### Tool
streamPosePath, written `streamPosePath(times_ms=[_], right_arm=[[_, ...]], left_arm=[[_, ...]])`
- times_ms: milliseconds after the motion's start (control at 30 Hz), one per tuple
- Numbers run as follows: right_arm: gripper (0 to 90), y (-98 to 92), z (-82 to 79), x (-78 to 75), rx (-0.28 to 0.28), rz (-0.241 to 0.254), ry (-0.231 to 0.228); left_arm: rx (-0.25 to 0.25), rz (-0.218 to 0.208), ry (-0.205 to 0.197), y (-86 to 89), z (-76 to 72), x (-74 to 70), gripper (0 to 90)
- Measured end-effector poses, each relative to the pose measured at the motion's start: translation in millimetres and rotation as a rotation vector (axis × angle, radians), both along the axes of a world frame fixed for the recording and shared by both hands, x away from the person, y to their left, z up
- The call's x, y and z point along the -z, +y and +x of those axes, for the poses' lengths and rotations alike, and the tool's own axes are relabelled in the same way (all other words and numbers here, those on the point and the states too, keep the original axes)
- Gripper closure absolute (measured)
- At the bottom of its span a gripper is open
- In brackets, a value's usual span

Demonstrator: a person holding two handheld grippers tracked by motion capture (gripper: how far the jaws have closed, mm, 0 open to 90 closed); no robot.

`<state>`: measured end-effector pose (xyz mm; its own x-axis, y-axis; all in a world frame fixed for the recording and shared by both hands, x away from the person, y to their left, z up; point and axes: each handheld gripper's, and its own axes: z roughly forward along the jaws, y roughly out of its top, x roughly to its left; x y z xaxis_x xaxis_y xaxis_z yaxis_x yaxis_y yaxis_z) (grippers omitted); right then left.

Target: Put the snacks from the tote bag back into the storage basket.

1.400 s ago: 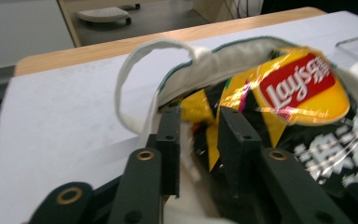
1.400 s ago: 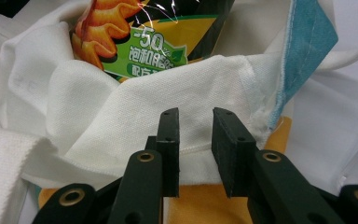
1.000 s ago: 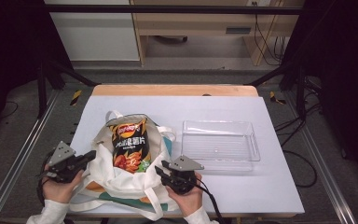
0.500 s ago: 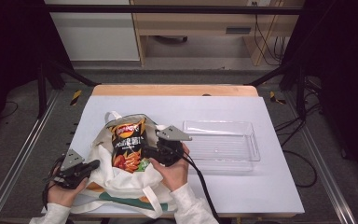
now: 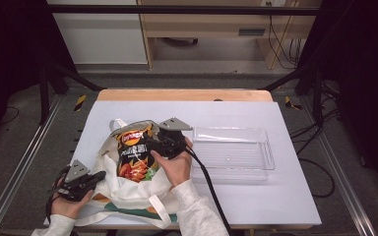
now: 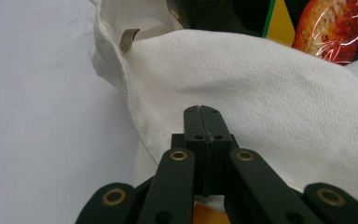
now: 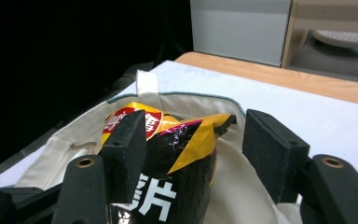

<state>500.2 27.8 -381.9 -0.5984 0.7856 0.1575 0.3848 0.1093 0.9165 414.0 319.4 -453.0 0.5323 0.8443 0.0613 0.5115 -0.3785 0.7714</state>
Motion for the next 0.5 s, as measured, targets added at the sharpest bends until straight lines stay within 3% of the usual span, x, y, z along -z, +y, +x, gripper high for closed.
streamPosePath(times_ms=[500], right_arm=[[41.5, 19.0, 30.2, 7.8, 0.037, 0.007, 0.074]], left_arm=[[0.004, -0.001, 0.024, 0.5, 1.3, 0.3, 90.0]])
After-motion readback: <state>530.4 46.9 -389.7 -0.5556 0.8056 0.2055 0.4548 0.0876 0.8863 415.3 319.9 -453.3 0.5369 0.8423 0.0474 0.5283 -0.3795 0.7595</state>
